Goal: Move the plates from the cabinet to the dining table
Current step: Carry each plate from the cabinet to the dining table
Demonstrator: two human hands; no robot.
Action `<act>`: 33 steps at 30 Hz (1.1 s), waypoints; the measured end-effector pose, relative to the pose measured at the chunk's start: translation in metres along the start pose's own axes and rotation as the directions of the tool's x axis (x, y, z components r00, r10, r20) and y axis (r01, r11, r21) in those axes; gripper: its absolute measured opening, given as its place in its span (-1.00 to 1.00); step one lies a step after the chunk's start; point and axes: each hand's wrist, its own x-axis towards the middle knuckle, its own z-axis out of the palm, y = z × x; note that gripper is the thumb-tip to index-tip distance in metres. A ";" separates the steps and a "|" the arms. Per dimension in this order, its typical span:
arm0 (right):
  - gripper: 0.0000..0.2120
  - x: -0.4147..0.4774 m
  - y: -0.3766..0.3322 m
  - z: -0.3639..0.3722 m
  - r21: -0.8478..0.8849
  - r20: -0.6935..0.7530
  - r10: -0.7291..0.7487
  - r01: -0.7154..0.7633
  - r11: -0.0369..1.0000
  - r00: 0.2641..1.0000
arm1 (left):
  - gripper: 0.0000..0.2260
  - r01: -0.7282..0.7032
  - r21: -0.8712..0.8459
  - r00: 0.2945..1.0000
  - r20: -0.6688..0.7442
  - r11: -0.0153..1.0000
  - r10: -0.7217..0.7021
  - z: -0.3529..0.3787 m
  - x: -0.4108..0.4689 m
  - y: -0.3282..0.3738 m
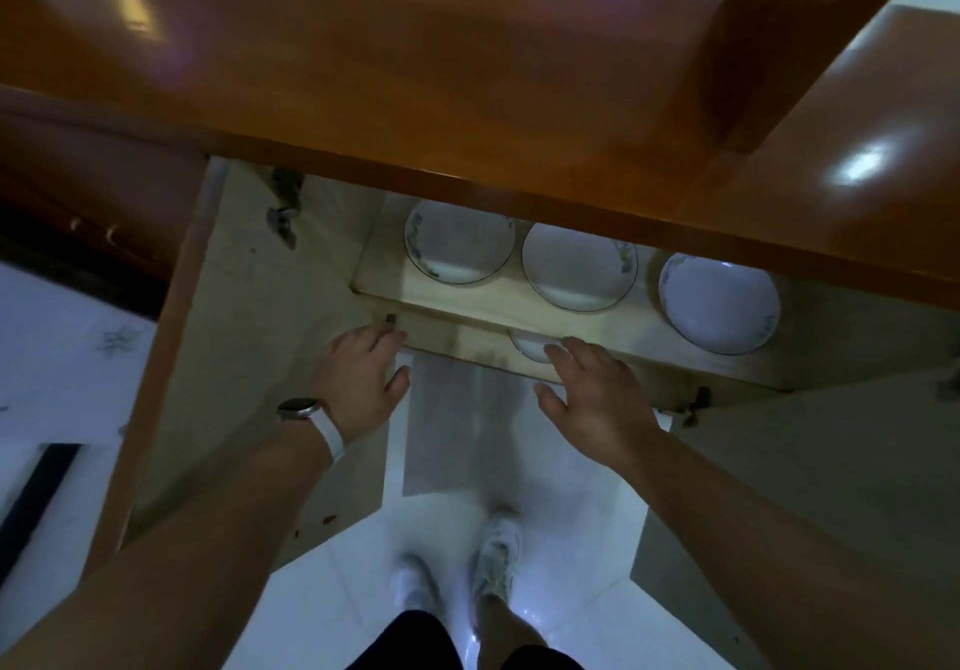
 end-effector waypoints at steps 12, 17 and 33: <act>-0.52 0.074 -0.016 0.031 0.120 0.047 0.125 -0.130 0.984 0.991 | -0.56 -0.040 -0.074 0.999 -0.004 0.996 0.040 0.030 0.066 -0.041; -0.48 0.114 -0.022 0.056 0.201 0.098 0.240 -0.255 0.946 0.966 | -0.49 -0.040 -0.136 0.999 -0.012 0.990 0.039 0.050 0.095 -0.063; -0.81 0.233 -0.036 0.109 0.739 0.242 0.584 -0.537 0.406 0.775 | -0.88 0.412 -0.755 0.861 0.140 0.510 -0.488 0.088 0.209 -0.076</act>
